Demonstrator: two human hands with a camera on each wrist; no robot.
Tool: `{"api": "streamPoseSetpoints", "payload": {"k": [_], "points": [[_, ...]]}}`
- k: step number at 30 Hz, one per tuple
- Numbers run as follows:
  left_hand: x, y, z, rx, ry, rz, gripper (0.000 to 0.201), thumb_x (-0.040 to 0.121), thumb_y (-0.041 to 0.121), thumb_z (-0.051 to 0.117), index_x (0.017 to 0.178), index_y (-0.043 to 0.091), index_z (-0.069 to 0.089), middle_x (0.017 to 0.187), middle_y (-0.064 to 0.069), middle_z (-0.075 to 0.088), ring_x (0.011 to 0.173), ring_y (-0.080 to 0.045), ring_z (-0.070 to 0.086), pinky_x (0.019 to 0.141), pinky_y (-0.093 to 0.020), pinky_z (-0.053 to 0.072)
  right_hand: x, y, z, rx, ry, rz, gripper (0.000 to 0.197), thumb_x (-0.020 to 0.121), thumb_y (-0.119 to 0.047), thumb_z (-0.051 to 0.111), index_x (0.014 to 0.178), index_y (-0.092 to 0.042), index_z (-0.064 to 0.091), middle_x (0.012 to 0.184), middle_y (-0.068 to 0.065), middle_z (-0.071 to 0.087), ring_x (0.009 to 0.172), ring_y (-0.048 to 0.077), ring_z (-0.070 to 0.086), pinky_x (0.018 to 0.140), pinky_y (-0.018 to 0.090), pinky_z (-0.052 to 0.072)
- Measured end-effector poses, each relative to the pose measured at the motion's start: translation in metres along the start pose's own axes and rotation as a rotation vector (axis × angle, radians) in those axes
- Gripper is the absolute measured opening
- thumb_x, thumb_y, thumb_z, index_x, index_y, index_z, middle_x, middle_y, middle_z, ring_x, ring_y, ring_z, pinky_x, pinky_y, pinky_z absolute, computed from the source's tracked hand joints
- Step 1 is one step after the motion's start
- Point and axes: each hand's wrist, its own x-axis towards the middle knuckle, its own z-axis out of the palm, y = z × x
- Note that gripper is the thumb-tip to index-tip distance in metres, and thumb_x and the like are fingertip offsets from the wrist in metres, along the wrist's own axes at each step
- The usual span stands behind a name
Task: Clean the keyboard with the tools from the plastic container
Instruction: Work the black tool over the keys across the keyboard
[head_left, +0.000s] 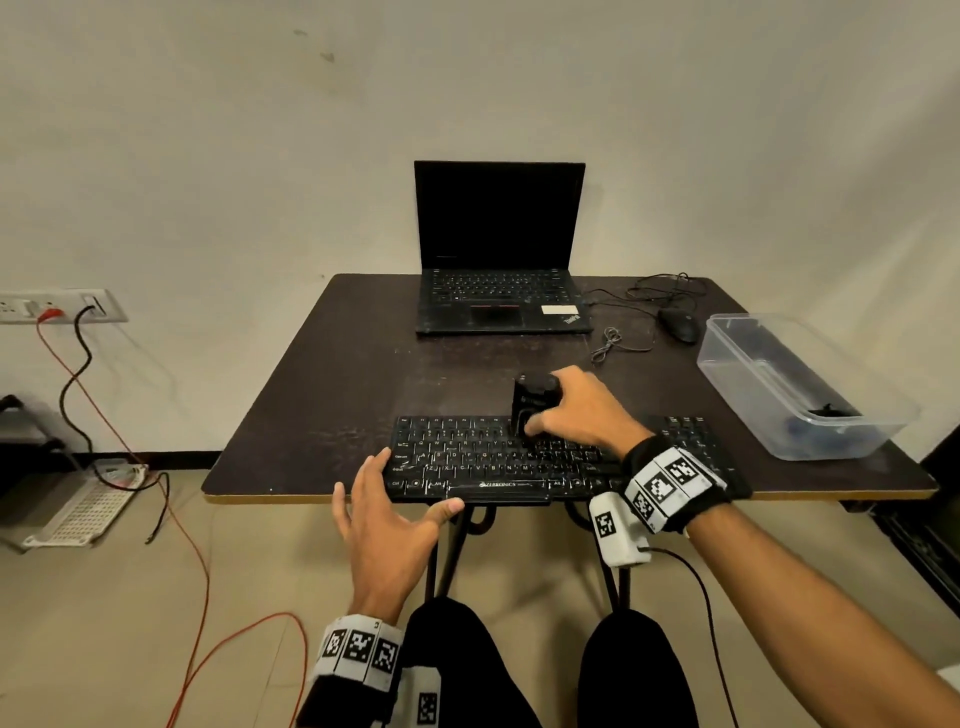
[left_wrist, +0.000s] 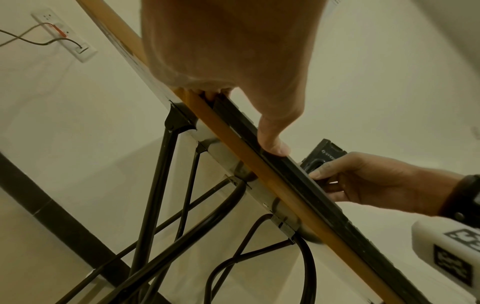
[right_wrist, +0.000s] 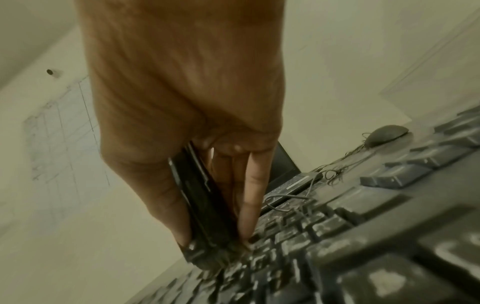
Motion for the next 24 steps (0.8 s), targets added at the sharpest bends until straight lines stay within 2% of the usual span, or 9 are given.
{"api": "streamPoseSetpoints", "payload": {"k": [3,7,11,13,15,19,22,24], "points": [[-0.001,0.002,0.000,0.007,-0.004,-0.005,0.103,0.071,0.052,0.090,0.155,0.024,0.038,0.164,0.001,0.036,0.152,-0.006,0.008,0.130,-0.042,-0.005,-0.001,-0.001,-0.001,0.047,-0.080,-0.001,0.026,0.073,-0.019,0.091,0.092,-0.015,0.073,0.089,0.000,0.078,0.086,0.019,0.073,0.077,0.036,0.059],[0.000,0.003,-0.001,0.007,-0.013,-0.010,0.104,0.071,0.052,0.090,0.156,0.023,0.038,0.165,0.001,0.036,0.153,-0.007,0.008,0.130,-0.040,-0.006,0.001,0.000,-0.001,0.023,0.036,0.013,0.024,0.074,-0.019,0.090,0.088,-0.020,0.070,0.088,-0.003,0.075,0.084,0.018,0.072,0.070,0.029,0.052],[0.001,-0.002,0.000,0.016,-0.011,0.008,0.105,0.069,0.058,0.089,0.155,0.024,0.038,0.164,0.001,0.036,0.155,-0.010,0.009,0.130,-0.038,-0.008,0.000,-0.001,-0.001,0.016,-0.083,-0.001,0.025,0.072,-0.019,0.091,0.087,-0.016,0.072,0.088,0.001,0.077,0.083,0.019,0.072,0.073,0.035,0.057],[0.000,-0.001,0.001,0.017,-0.015,-0.008,0.105,0.070,0.056,0.089,0.156,0.024,0.038,0.164,0.001,0.036,0.155,-0.010,0.008,0.130,-0.039,-0.006,0.003,0.001,-0.005,0.009,-0.018,0.025,0.025,0.072,-0.019,0.090,0.088,-0.017,0.071,0.088,0.001,0.076,0.079,0.019,0.071,0.070,0.033,0.054],[0.000,-0.001,0.000,0.011,-0.019,-0.020,0.105,0.070,0.055,0.090,0.156,0.025,0.037,0.165,0.002,0.035,0.155,-0.011,0.005,0.130,-0.041,-0.004,0.003,0.001,-0.005,-0.003,0.051,0.039,0.026,0.072,-0.020,0.090,0.087,-0.019,0.069,0.091,0.002,0.076,0.083,0.020,0.071,0.070,0.029,0.052],[0.000,-0.002,0.000,0.004,-0.018,-0.018,0.106,0.069,0.056,0.090,0.155,0.025,0.038,0.165,0.001,0.036,0.155,-0.012,0.005,0.130,-0.042,-0.004,-0.002,0.001,-0.005,-0.014,-0.066,0.015,0.026,0.073,-0.018,0.091,0.080,-0.021,0.066,0.083,-0.002,0.074,0.079,0.017,0.068,0.064,0.026,0.048],[-0.001,0.000,-0.001,0.004,-0.013,-0.015,0.105,0.070,0.056,0.089,0.156,0.023,0.038,0.164,0.001,0.038,0.155,-0.012,0.008,0.130,-0.039,-0.005,-0.001,0.004,-0.009,-0.021,0.038,0.043,0.026,0.072,-0.021,0.089,0.090,-0.018,0.070,0.088,0.001,0.076,0.083,0.022,0.072,0.070,0.032,0.057],[-0.001,-0.001,0.000,0.016,-0.018,-0.004,0.106,0.070,0.058,0.088,0.156,0.023,0.038,0.163,0.001,0.039,0.155,-0.012,0.009,0.130,-0.038,-0.007,-0.003,0.005,-0.008,-0.025,0.027,0.048,0.027,0.073,-0.021,0.089,0.094,-0.017,0.072,0.090,0.002,0.078,0.084,0.024,0.074,0.077,0.037,0.061]]}}
